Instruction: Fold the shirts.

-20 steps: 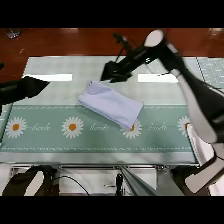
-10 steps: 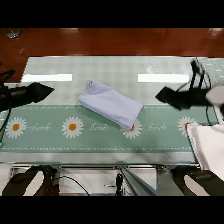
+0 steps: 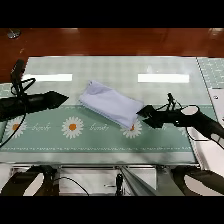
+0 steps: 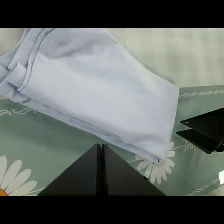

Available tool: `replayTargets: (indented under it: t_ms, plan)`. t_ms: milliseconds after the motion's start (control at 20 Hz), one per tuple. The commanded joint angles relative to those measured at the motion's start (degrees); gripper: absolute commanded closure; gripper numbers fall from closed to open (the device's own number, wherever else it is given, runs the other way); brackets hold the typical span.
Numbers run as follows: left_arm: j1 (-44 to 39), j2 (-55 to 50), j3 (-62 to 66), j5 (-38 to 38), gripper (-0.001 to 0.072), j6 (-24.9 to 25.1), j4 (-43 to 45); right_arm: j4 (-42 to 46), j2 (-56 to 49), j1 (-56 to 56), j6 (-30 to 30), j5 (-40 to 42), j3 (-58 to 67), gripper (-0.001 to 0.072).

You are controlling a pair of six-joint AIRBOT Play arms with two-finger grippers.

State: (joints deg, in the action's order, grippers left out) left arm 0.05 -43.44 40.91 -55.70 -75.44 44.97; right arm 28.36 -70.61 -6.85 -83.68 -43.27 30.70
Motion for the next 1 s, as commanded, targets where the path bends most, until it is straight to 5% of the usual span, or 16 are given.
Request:
replayTargets:
  t_ms: [0, 150, 250, 550, 750, 950]
  plan:
    - [-1.16, -0.04, -0.13, 0.74, 0.0688, -0.02, 0.04, -6.19, -8.11, -2.27, 5.33, -2.43, 4.37, 0.0092]
    - [-1.16, -0.04, -0.13, 0.74, 0.0688, -0.04, 0.04, -5.7, -13.22, -6.19, 5.33, -2.38, 10.47, 0.0134]
    - [-1.16, -0.04, -0.13, 0.68, 0.0688, -0.22, 0.04, -4.26, -14.93, -8.13, 7.5, -2.91, 15.08, 0.069]
    - [-1.16, -0.04, -0.13, 0.7, 0.0687, -0.2, 0.07, 5.09, -12.63, -9.44, 8.66, -17.07, 41.27, 0.0692]
    - [-1.16, -0.04, -0.13, 0.61, 0.0687, -0.2, 0.04, 25.9, -11.43, -6.25, -5.62, -25.73, 60.37, 0.0691]
    - [-1.16, -0.04, -0.13, 0.61, 0.0687, -0.2, 0.04, 27.76, -9.35, 2.16, -9.46, -38.12, 70.53, 0.0691]
